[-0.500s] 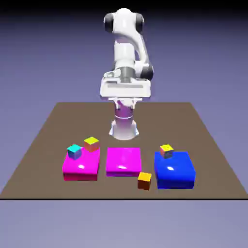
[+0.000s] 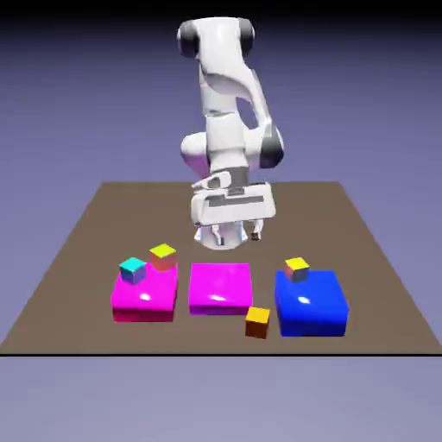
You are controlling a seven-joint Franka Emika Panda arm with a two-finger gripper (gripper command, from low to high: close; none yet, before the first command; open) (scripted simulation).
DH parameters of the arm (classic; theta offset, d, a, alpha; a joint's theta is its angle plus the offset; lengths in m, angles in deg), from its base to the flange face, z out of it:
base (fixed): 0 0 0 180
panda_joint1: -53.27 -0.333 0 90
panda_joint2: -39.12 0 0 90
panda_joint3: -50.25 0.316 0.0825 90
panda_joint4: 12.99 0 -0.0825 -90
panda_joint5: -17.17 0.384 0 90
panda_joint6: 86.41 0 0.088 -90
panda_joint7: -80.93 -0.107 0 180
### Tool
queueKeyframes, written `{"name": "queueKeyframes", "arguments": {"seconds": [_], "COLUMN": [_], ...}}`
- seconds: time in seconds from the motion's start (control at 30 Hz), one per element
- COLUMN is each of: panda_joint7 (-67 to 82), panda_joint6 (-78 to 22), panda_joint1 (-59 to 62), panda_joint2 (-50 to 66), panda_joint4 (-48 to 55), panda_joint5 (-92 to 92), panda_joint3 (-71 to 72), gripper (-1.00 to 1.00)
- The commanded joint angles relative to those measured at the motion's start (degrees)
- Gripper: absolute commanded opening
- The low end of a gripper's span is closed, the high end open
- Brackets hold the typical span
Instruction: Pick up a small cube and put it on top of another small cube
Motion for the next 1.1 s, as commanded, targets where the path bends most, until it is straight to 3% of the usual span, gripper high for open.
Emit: {"name": "queueKeyframes", "arguments": {"seconds": [0.0, 0.63, 0.9, 0.93, 1.07], "panda_joint7": [2.5, 49.84, 61.76, 61.76, 55.93], "panda_joint6": [-0.49, -9.76, -3.72, -3.71, -7.02], "panda_joint1": [-1.02, -20.34, -13.09, -13.09, -17.14], "panda_joint2": [1.3, 26.07, 38.27, 38.27, 32.05], "panda_joint4": [0.51, 10.1, 15.01, 15.01, 12.5], "panda_joint5": [0.96, 19.11, 33.4, 33.4, 26.0], "panda_joint3": [-0.69, -13.71, -3.18, -3.18, -8.91], "gripper": [0.0, 0.0, 0.0, -1.0, -1.0]}}
